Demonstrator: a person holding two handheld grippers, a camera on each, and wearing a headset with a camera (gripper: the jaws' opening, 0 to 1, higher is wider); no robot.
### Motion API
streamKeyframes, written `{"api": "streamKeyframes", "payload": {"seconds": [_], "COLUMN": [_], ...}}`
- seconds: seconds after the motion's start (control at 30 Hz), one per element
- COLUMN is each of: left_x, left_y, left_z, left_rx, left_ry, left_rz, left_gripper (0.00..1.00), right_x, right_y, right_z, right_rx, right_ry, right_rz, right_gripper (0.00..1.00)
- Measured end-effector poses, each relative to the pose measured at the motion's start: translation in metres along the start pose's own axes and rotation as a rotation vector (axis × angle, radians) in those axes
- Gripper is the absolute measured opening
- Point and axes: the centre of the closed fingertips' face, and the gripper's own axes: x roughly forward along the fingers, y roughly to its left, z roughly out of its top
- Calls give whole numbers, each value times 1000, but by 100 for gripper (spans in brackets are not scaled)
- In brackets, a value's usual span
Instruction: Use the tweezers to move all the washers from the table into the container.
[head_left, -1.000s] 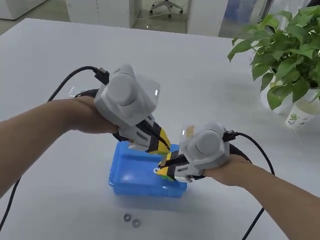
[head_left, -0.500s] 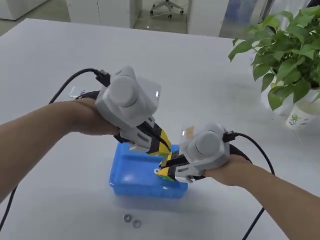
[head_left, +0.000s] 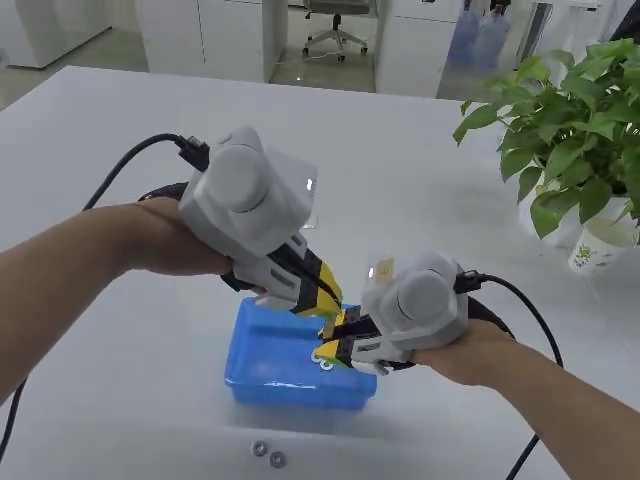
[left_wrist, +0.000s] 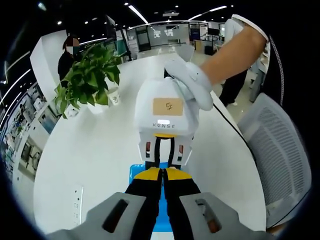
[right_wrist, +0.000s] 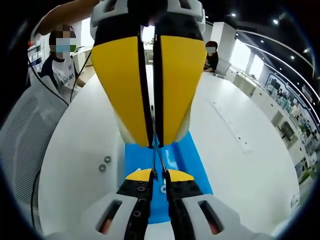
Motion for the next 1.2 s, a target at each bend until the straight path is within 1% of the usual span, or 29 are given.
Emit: {"api": "streamKeyframes", "payload": {"seconds": [0.17, 0.27, 0.37, 0.53, 0.57, 0.67, 0.83, 0.93, 1.03, 1.2], "left_x": [-7, -11, -14, -16, -16, -16, -11, -8, -6, -4], "left_y": [-10, -19, -24, -39, -42, -50, -66, -71, -78, -84], "left_z": [6, 9, 10, 8, 8, 3, -7, -12, -20, -30], "left_rx": [5, 18, 19, 24, 22, 18, 8, 0, -6, -15], "left_ry": [8, 12, 16, 16, 16, 21, 36, 41, 49, 61], "left_rz": [4, 7, 6, 4, 1, -5, -22, -30, -37, -47], "left_gripper": [5, 5, 5, 5, 5, 5, 5, 5, 5, 5], "right_x": [-7, -11, -12, -11, -10, -6, 4, 9, 14, 22], "right_y": [9, 16, 23, 36, 41, 53, 70, 78, 87, 97], "right_z": [6, 11, 14, 15, 16, 15, 11, 8, 4, -1], "right_rx": [-3, -5, -5, -12, -13, -8, -2, -3, 2, 10], "right_ry": [-6, -15, -19, -23, -25, -29, -31, -30, -34, -35], "right_rz": [-4, -8, -6, 1, 6, 18, 39, 47, 57, 68], "right_gripper": [12, 12, 11, 11, 11, 12, 12, 13, 13, 13]}}
